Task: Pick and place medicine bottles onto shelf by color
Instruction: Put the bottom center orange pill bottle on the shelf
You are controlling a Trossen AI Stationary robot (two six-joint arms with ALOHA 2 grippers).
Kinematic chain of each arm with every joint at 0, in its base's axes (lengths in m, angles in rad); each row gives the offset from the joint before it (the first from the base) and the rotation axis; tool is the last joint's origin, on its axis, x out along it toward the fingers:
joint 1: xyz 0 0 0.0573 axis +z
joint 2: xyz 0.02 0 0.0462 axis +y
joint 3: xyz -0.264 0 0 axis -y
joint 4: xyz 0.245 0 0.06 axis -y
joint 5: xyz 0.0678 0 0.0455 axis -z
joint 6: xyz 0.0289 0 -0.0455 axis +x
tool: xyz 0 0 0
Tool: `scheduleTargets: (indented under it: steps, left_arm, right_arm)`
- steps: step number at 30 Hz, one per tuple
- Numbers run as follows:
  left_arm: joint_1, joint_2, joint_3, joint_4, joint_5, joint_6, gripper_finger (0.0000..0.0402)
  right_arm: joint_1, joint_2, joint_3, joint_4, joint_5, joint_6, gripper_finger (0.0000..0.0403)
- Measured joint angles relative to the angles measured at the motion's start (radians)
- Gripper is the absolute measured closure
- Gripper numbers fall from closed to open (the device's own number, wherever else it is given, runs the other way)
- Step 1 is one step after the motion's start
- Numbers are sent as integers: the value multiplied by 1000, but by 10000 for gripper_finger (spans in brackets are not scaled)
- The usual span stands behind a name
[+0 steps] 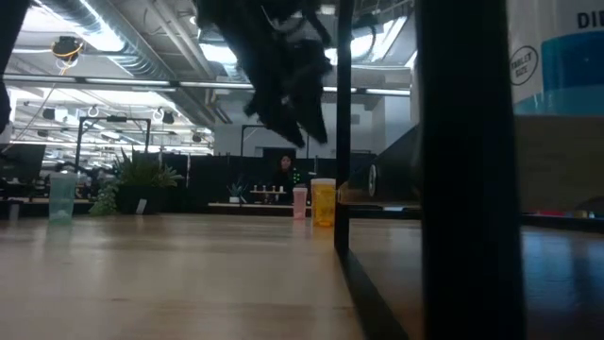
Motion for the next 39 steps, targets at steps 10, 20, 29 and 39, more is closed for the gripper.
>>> scheduleTargets:
  steps: [10,20,29,39]
  left_arm:
    - [-111,-179,3,-106,2,0,118]
    - [-239,-300,0,-225,-32,-7,118]
    - [-316,-344,-1,-300,-137,-77,118]
    - [-362,-358,0,-312,-183,-109,118]
  right_arm:
    - [0,0,0,12,-1,0,97]
    - [0,-1,0,33,-8,-1,97]
    - [0,-1,0,61,-9,5,97]
    - [2,-1,0,115,-84,102,97]
